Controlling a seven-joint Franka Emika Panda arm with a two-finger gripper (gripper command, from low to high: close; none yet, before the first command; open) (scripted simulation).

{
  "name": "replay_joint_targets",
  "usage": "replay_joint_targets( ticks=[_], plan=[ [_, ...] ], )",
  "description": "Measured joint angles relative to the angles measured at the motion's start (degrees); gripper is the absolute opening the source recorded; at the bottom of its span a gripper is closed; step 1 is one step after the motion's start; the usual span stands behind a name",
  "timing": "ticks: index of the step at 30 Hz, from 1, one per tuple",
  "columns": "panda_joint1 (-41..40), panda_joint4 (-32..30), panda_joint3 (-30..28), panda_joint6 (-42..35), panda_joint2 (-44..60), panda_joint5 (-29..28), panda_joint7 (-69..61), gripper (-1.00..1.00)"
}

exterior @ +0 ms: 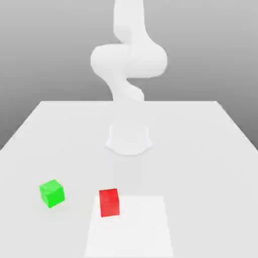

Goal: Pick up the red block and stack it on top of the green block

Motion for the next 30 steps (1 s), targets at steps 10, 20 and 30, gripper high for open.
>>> replay_joint_targets(
  ticks=[10,20,30],
  plan=[
    [1.48,-15.02,-5.60,13.45,19.89,0.41,-9.33,0.00],
    [0.49,-27.57,-7.70,29.63,42.92,0.67,-17.80,0.00],
    [-3.15,-26.37,-2.79,38.18,53.15,6.08,-21.81,-1.00]
  ],
)
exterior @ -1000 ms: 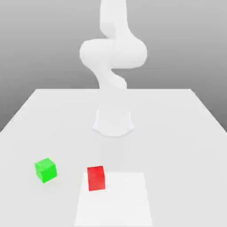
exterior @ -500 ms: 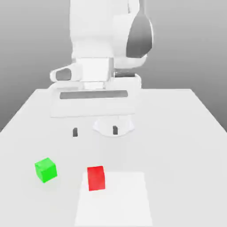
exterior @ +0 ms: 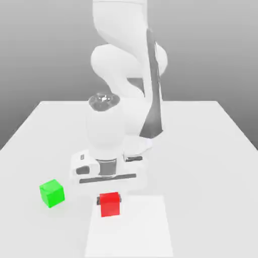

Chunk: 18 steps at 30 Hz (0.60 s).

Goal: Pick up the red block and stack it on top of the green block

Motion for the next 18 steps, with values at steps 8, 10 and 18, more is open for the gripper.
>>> replay_joint_targets(
  ticks=[8,10,18],
  plan=[
    [0.11,-1.52,-1.67,-8.83,-10.46,-5.96,4.28,-1.00],
    [-1.54,-1.75,-2.65,-11.83,-13.70,-7.19,5.87,-1.00],
    [-16.25,0.60,-12.38,-19.10,-18.85,-10.90,16.47,-1.00]
  ],
)
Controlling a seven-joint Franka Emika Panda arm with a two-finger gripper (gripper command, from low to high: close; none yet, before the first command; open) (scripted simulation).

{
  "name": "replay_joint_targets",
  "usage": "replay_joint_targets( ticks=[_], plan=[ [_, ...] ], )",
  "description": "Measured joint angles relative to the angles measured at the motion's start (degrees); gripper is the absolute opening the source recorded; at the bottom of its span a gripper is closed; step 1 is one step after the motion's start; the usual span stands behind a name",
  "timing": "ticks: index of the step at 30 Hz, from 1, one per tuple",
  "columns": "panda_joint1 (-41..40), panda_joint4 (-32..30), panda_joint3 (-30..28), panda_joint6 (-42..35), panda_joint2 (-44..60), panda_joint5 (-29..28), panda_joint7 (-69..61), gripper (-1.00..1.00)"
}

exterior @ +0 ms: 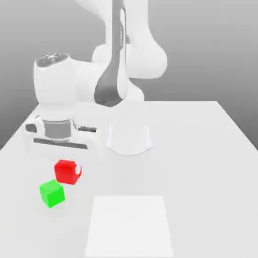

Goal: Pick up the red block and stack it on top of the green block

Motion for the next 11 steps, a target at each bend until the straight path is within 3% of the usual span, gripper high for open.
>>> replay_joint_targets(
  ticks=[7,8,11],
  plan=[
    [0.11,0.70,0.08,9.37,10.43,8.37,-5.31,-1.00],
    [-0.35,0.74,0.88,10.98,12.21,10.08,-6.52,1.00],
    [-0.35,0.74,0.88,10.98,12.21,10.08,-6.52,1.00]
  ],
)
